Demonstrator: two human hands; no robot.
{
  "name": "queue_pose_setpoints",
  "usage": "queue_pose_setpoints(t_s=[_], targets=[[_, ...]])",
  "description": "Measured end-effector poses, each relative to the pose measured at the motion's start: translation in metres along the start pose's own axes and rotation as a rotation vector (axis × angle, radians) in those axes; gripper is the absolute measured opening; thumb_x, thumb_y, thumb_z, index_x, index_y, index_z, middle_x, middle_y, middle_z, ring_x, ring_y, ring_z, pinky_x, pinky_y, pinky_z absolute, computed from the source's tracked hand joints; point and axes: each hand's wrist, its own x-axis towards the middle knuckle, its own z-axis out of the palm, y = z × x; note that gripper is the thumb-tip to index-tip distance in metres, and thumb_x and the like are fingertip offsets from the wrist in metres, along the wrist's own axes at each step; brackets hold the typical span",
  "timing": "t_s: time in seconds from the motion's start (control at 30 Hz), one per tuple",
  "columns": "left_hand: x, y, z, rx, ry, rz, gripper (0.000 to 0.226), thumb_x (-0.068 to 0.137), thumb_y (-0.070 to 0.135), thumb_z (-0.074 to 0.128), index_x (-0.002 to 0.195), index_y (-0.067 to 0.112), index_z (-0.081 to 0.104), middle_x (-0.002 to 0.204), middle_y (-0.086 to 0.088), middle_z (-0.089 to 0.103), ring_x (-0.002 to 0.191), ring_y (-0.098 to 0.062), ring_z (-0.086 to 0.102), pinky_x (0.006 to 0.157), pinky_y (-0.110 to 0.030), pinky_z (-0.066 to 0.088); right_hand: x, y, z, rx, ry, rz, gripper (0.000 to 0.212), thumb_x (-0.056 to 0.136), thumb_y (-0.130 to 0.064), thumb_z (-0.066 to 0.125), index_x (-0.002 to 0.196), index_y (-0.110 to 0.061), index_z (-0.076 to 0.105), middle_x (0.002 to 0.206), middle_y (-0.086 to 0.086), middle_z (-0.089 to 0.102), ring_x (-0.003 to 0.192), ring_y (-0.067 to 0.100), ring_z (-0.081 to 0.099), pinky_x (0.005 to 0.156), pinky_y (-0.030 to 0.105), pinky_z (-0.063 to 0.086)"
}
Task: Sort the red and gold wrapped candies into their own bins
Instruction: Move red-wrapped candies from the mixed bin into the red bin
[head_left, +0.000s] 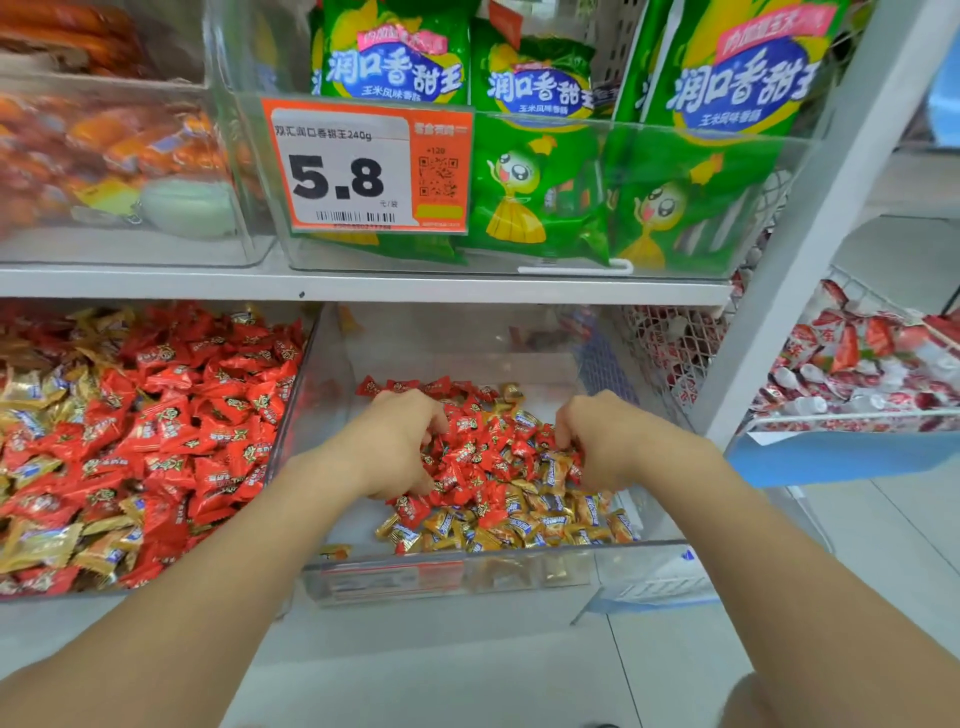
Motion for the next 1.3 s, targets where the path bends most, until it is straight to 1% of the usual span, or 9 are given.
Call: queue_pose_setpoints(t_s=[0.23,0.37,0.5,0.6,0.77,0.87,1.0,1.13,1.3], targets=[[-0.005,-0.005,0.009,0.064,-0.15,-0.022,0.112,0.056,0.025,0.104,0.145,0.033,0.037,0.141,0.002,0.04,0.126,-0.025,0.049,0.105,-0.041,0.048,0.011,0.001,0.015,0.062,0.043,-0.006,0.067,0.08,-0.013,0.088,0.135,-0.02,0.051,0.127,0.011,0.054,0.11,0.032,0.061,0.086,0.042,0.058],[-0.004,-0.003,0.017,0.139,-0.17,-0.094,0.123,0.057,0.027,0.104,0.149,0.028,0.023,0.146,-0.006,0.032,0.13,-0.035,0.047,0.106,-0.05,0.05,0.007,-0.001,0.011,0.108,0.036,0.043,0.07,0.081,-0.01,0.089,0.14,-0.019,0.051,0.133,0.014,0.049,0.089,0.029,0.064,0.084,0.043,0.062],[0.002,-0.005,0.022,0.04,-0.095,-0.075,0.098,0.065,0.022,0.1,0.137,0.022,0.035,0.132,-0.009,0.051,0.11,-0.03,0.06,0.079,-0.038,0.056,0.009,0.003,0.014,0.144,0.094,0.04,0.057,0.081,-0.007,0.087,0.128,-0.019,0.058,0.125,0.01,0.048,0.082,0.027,0.066,0.073,0.039,0.062],[0.002,-0.004,0.026,-0.007,-0.049,-0.039,0.076,0.074,0.015,0.093,0.127,0.024,0.039,0.113,-0.007,0.05,0.09,-0.026,0.053,0.057,-0.029,0.039,0.01,0.004,0.018,0.187,0.138,0.002,0.037,0.085,-0.002,0.081,0.112,-0.019,0.062,0.119,0.009,0.051,0.077,0.027,0.069,0.066,0.038,0.063],[0.001,-0.004,0.029,-0.041,0.029,0.062,0.042,0.085,0.006,0.077,0.106,0.029,0.049,0.109,-0.002,0.055,0.088,-0.02,0.049,0.059,-0.028,0.032,0.013,0.004,0.017,0.245,0.205,-0.043,0.019,0.09,-0.014,0.08,0.094,-0.025,0.065,0.11,0.009,0.059,0.085,0.026,0.065,0.065,0.03,0.047],[0.0,-0.001,0.028,-0.107,0.088,0.069,0.033,0.088,0.012,0.08,0.103,0.032,0.058,0.102,0.0,0.057,0.083,-0.013,0.052,0.063,-0.025,0.036,0.004,0.003,0.007,0.452,0.262,-0.094,0.01,0.099,-0.017,0.07,0.096,-0.026,0.071,0.098,0.007,0.071,0.077,0.023,0.071,0.065,0.034,0.057],[0.0,0.003,0.023,-0.212,0.176,0.023,0.025,0.091,0.018,0.08,0.114,0.025,0.071,0.117,-0.002,0.064,0.105,-0.02,0.06,0.08,-0.022,0.04,-0.009,0.004,-0.001,0.795,0.235,-0.087,0.032,0.106,-0.008,0.047,0.1,-0.023,0.075,0.086,0.012,0.074,0.076,0.025,0.071,0.08,0.052,0.061],[-0.006,0.008,0.013,-0.301,0.184,-0.035,0.028,0.096,0.017,0.076,0.122,0.025,0.072,0.14,-0.009,0.061,0.128,-0.031,0.059,0.091,-0.031,0.049,-0.013,0.001,-0.003,0.921,0.282,-0.06,0.044,0.097,-0.001,0.042,0.087,-0.017,0.081,0.075,0.001,0.068,0.07,0.014,0.062,0.068,0.039,0.051],[-0.007,0.013,0.008,-0.376,0.135,-0.063,0.031,0.103,0.001,0.055,0.114,0.027,0.069,0.126,0.002,0.052,0.08,-0.026,0.074,0.056,-0.032,0.058,-0.013,-0.014,-0.002,0.77,0.307,-0.128,0.038,0.105,-0.02,0.042,0.089,-0.025,0.077,0.057,-0.003,0.053,0.05,0.014,0.048,0.054,0.027,0.04]])
